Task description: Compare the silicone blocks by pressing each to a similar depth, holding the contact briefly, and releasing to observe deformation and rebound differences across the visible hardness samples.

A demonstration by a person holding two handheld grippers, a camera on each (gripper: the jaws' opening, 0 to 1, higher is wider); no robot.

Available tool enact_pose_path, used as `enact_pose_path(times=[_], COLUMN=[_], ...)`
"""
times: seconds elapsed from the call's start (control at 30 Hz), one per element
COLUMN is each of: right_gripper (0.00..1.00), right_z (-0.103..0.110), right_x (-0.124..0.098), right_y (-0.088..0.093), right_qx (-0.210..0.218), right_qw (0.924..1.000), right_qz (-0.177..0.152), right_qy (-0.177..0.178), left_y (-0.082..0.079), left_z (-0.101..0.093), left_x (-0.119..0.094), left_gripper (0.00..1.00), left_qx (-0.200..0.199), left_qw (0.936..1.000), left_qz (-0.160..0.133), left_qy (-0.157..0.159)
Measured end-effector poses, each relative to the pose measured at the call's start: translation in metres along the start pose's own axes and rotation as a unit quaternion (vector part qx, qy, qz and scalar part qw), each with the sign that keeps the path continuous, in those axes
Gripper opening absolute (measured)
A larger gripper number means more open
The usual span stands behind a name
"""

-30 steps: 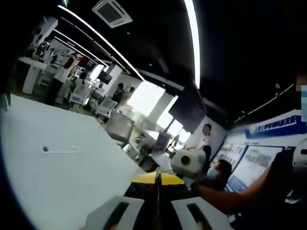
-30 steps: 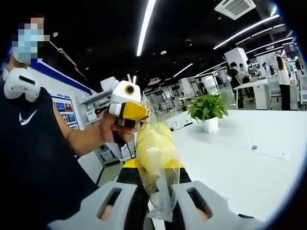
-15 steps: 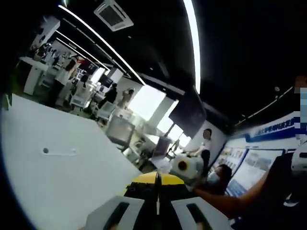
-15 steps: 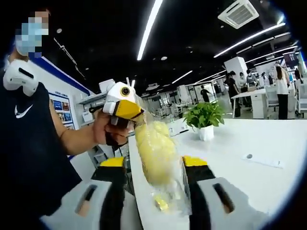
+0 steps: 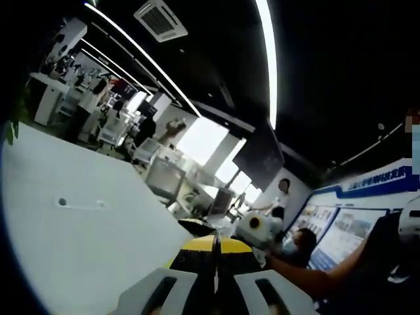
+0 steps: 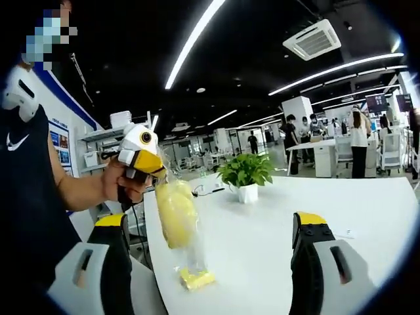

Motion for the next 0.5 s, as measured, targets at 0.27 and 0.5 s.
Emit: enact_pose_path(times=[0.27,0.5], right_gripper=[0.97,0.97], right_z=[-0.005,-0.007], right_x=[-0.018,-0.036], right_y=[0.012,0.029], right_qx=[0.009,0.005], right_qw=[0.9995,0.9969], right_qz=[0.003,0.012], right_qy=[0.031,0.077], left_y=[0.000,0.002], left_z=[0.004,0.010], left_x=[0.001,0.003], left_gripper=[0.00,0.00], left_qx=[-0.001,-0.014], left_qw=[0.9999,0.9997], left_qz=[-0.001,-0.005], left_qy=[-0.011,-0.020])
Point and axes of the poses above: the point that each gripper's makers call its tool centre point, and the gripper's own axes: x roughly forward along the fingers, z roughly to its left, y roughly out of its underside, the point moved 10 cm from there along -x, roughly backward along the fingers, and after that the axes turned 13 degrees about z, right-handed, at the moved point
